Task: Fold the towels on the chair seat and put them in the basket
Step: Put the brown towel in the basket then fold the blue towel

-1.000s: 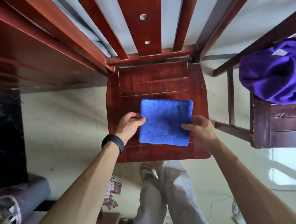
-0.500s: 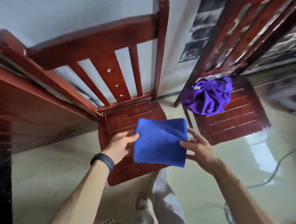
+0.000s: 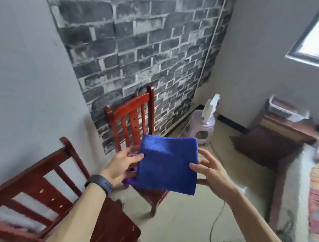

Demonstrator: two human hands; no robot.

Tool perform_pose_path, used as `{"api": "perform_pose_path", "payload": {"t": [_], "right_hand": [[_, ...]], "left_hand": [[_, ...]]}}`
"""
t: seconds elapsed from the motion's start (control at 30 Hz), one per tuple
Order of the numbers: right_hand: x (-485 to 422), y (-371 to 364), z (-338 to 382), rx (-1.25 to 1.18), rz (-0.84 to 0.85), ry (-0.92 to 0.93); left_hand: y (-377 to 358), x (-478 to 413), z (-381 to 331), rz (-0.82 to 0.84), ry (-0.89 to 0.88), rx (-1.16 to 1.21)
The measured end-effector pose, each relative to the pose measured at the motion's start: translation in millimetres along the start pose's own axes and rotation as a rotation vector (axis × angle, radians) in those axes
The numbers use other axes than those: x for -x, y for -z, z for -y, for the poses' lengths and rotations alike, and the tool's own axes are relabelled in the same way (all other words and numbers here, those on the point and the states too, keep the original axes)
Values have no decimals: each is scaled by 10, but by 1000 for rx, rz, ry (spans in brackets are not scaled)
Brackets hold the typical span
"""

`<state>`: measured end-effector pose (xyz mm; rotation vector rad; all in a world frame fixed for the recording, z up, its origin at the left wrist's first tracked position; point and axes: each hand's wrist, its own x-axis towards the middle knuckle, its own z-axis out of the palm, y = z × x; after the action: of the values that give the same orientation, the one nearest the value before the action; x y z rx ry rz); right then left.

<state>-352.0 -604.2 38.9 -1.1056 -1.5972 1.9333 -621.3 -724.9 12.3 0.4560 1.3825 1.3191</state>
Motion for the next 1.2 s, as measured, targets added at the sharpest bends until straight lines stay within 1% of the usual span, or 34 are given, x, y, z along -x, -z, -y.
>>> {"api": "perform_pose_path", "payload": {"t": [0.13, 0.23, 0.3, 0.4, 0.53, 0.7, 0.87, 1.03, 1.2], "right_hand": [[221, 714, 533, -56, -174, 155], [303, 1272, 839, -102, -310, 256], [329, 1685, 983, -137, -384, 300], [297, 2353, 1193, -113, -458, 360], [203, 3169, 1486, -144, -556, 401], [101, 3976, 1783, -161, -625, 434], [-176, 4691, 1949, -164, -693, 441], [-704, 5371, 2130, -174, -744, 432], [-1424, 6071, 2382, -147, -789, 434]], "left_hand": [[-907, -352, -643, 164, -114, -83], [-1632, -663, -1012, 296, -164, -116], [-2129, -872, -1197, 364, -185, -139], [-2882, -1242, -1439, 442, -220, -189], [-3781, -1733, -1763, 554, -250, -242], [-4696, -2272, -2049, 645, -240, -291], [-5443, -2812, -2193, 671, -252, -305], [-6014, -3558, -2338, 704, -241, -290], [-6561, -4487, -2614, 711, -254, -305]]}}
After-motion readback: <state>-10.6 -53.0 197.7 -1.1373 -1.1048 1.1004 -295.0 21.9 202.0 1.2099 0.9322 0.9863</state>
